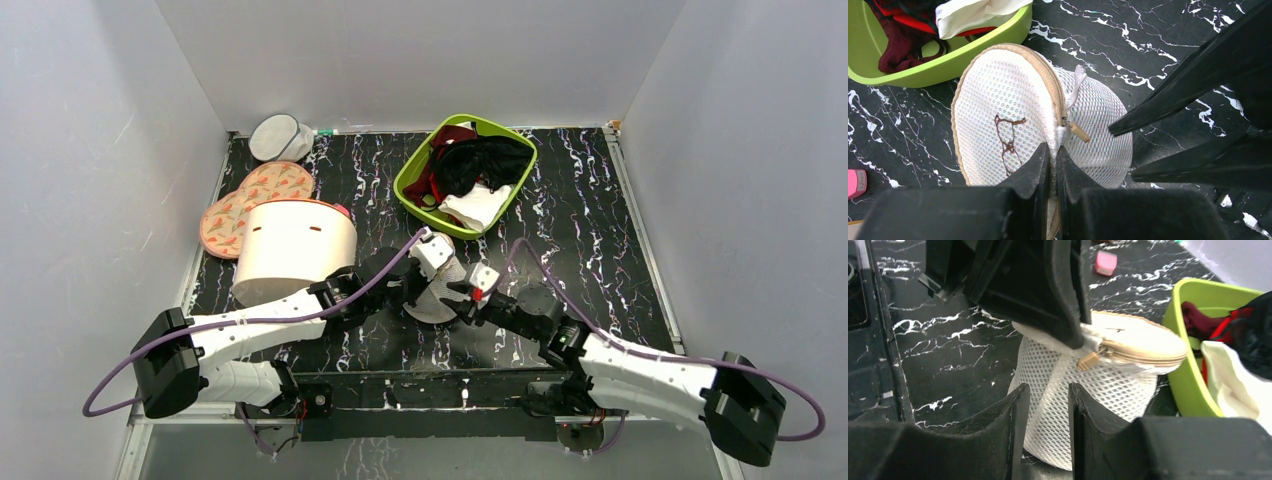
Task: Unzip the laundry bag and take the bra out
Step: Unzip the laundry bag at the center of the board.
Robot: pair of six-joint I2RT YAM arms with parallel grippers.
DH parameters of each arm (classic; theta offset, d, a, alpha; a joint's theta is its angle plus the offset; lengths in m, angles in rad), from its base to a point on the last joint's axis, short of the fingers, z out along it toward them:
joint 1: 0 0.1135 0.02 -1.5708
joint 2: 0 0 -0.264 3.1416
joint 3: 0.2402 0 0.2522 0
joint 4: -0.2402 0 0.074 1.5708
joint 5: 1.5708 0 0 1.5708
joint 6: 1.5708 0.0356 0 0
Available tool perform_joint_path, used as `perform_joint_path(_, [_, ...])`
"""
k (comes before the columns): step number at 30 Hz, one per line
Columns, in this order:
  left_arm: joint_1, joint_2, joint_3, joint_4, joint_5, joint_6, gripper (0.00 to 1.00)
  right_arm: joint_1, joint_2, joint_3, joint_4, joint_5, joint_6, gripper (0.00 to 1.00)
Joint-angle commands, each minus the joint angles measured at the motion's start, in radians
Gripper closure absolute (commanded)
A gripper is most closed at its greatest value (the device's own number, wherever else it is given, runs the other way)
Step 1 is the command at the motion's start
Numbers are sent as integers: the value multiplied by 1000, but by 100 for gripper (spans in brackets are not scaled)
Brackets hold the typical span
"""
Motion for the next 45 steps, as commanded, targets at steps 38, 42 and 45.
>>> perform_joint_path(38, [2, -18, 47, -16, 28, -7, 100, 6, 223, 5, 375, 190, 77, 68])
perform_joint_path(42, [2, -14, 49, -19, 23, -7, 100, 6, 230, 23, 352, 203, 72, 75])
perform_joint_path(45, [2, -14, 50, -21, 24, -8, 100, 6, 222, 20, 335, 222, 67, 78])
